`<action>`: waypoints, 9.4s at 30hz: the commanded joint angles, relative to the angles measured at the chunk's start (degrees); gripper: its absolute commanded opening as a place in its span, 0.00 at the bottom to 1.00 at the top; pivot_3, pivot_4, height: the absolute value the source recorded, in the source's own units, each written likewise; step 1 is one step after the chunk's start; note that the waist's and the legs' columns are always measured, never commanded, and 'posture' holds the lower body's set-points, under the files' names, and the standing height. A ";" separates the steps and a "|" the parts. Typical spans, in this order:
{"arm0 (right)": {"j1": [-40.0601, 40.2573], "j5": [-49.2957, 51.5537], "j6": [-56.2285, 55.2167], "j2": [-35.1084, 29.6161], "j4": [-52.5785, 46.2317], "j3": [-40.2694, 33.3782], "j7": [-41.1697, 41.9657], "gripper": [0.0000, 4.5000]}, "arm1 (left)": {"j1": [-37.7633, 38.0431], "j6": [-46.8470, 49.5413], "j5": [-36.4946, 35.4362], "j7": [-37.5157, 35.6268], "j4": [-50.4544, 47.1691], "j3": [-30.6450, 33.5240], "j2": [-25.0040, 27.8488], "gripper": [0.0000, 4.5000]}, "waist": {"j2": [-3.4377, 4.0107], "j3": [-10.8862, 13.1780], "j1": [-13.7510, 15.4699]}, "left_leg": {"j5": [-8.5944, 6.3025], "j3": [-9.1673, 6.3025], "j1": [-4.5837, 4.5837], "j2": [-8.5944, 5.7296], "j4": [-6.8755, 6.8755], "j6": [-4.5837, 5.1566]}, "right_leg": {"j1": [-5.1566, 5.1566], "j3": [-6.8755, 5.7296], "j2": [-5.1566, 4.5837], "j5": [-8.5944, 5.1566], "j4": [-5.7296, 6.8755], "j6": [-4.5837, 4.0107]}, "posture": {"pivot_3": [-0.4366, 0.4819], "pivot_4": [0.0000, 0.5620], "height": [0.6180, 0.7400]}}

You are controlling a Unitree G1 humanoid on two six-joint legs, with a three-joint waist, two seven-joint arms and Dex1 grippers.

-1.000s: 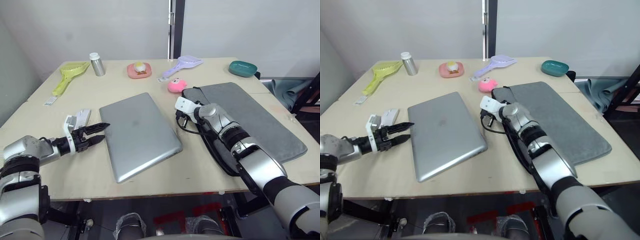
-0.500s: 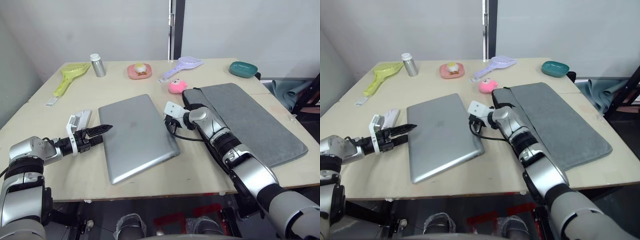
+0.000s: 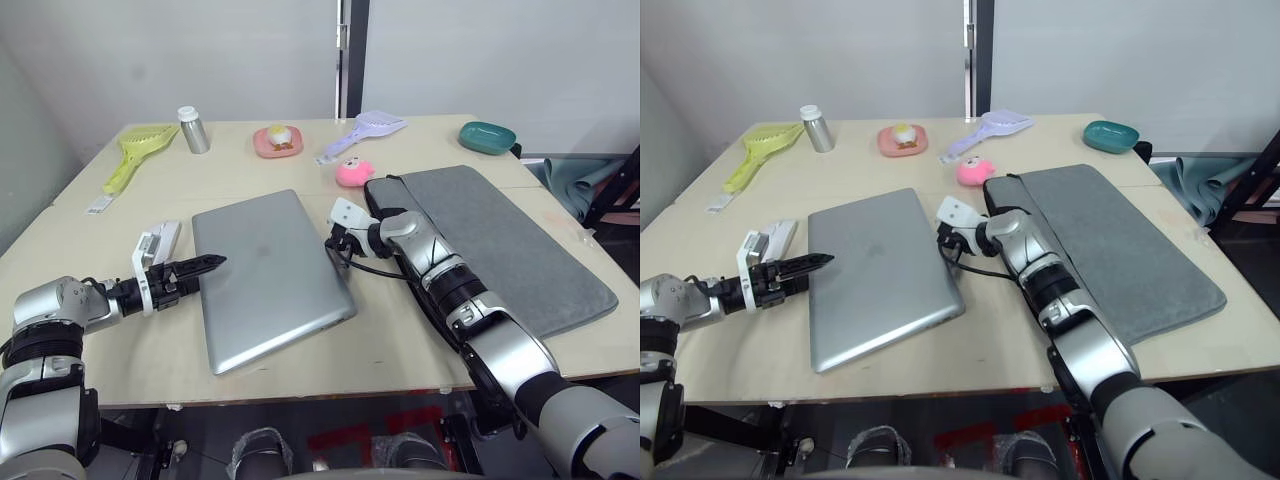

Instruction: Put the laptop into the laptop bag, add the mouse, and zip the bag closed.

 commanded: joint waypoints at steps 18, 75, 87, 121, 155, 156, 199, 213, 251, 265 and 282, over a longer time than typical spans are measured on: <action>0.70 1.71 1.95 0.76 -5.18 0.51 3.34 0.00 | 1.72 10.09 -4.24 5.88 -4.76 0.64 -4.41 0.09 | -0.06 -0.03 0.13 | 0.00 -0.25 -0.24 0.04 0.01 -0.01 | 0.00 -0.33 0.02 0.00 -0.10 -0.01 | 0.48 0.27 1.00; 27.51 30.56 55.76 -28.78 -64.06 -21.19 -25.65 0.99 | -1.63 20.40 -25.07 6.17 -13.56 -1.65 2.77 0.09 | 0.03 0.29 2.08 | 0.09 -0.74 -0.29 0.08 0.00 -0.61 | -0.17 -0.21 0.37 -0.13 0.07 0.04 | 0.48 0.27 1.00; 31.49 25.22 49.53 -24.30 -55.67 -13.48 -29.68 0.94 | -2.90 20.19 -23.99 6.44 -13.28 -0.45 -0.82 0.09 | 0.00 0.27 1.82 | 0.09 -0.79 -0.18 0.09 0.11 -0.61 | -0.07 -0.18 0.37 -0.06 0.22 0.15 | 0.48 0.27 1.00; 14.40 40.27 58.71 -29.78 -61.69 -31.00 -21.56 0.01 | -3.48 22.24 -27.65 14.06 -12.66 3.29 -7.97 0.09 | 0.08 0.34 1.96 | 0.09 -0.80 -0.24 0.08 0.06 -0.60 | -0.11 -0.18 0.40 0.00 0.12 0.25 | 0.48 0.27 1.00; 14.12 47.19 74.68 -0.98 -74.56 -35.98 -36.22 0.01 | -2.70 11.67 -68.20 72.77 -12.35 14.05 -28.36 0.09 | 0.06 0.35 2.28 | 0.22 -1.16 -0.79 0.07 0.22 -0.83 | -0.21 -0.50 0.39 0.22 -0.13 0.64 | 0.48 0.27 1.00; 13.87 47.34 74.68 0.31 -74.45 -36.16 -36.81 0.01 | -2.21 11.24 -69.55 73.51 -12.83 13.16 -28.13 0.09 | 0.06 0.35 2.24 | 0.22 -1.16 -0.79 0.07 0.22 -0.83 | -0.21 -0.50 0.39 0.22 -0.13 0.64 | 0.48 0.27 1.00; 20.86 100.55 61.81 16.52 -56.16 -38.38 -88.78 0.01 | 2.26 5.93 -64.75 60.54 -12.66 1.24 -20.40 0.09 | 0.12 0.34 1.94 | 0.30 -1.34 -0.76 0.07 0.35 -0.98 | -0.14 -0.58 0.39 0.66 0.02 1.51 | 0.48 0.27 1.00; 22.00 113.38 46.73 -2.84 -54.87 -23.82 -89.84 0.01 | -1.42 4.48 -56.17 59.94 -14.41 -0.48 -26.51 0.09 | 0.11 0.33 2.41 | 0.30 -1.42 -0.84 0.03 0.59 -0.97 | -0.09 -0.59 0.34 0.72 0.12 1.62 | 0.48 0.27 1.00; 22.63 116.02 36.15 -12.88 -56.17 -15.66 -86.16 0.00 | -4.11 0.75 -42.29 61.34 -17.78 -0.06 -37.38 0.35 | 0.07 0.31 1.99 | 0.29 -1.57 -1.10 0.03 0.88 -0.90 | -0.11 -0.69 0.34 0.75 0.10 1.63 | 0.48 0.27 1.00; 22.20 114.38 36.77 -18.64 -53.24 -17.55 -81.98 0.00 | -1.42 10.16 -53.69 61.31 -25.23 5.36 -24.83 0.93 | 0.07 0.31 1.93 | 0.29 -1.57 -1.09 0.03 0.90 -0.89 | -0.11 -0.70 0.34 0.47 0.11 1.16 | 0.48 0.27 1.00; 21.31 103.54 40.94 -20.13 -49.26 -15.03 -72.22 0.17 | 16.18 4.12 -48.75 22.13 -38.46 9.06 11.15 0.93 | 0.02 0.27 1.84 | 0.28 -1.55 -1.00 0.06 0.87 -0.88 | -0.10 -0.76 0.35 0.40 0.11 1.17 | 0.48 0.27 1.00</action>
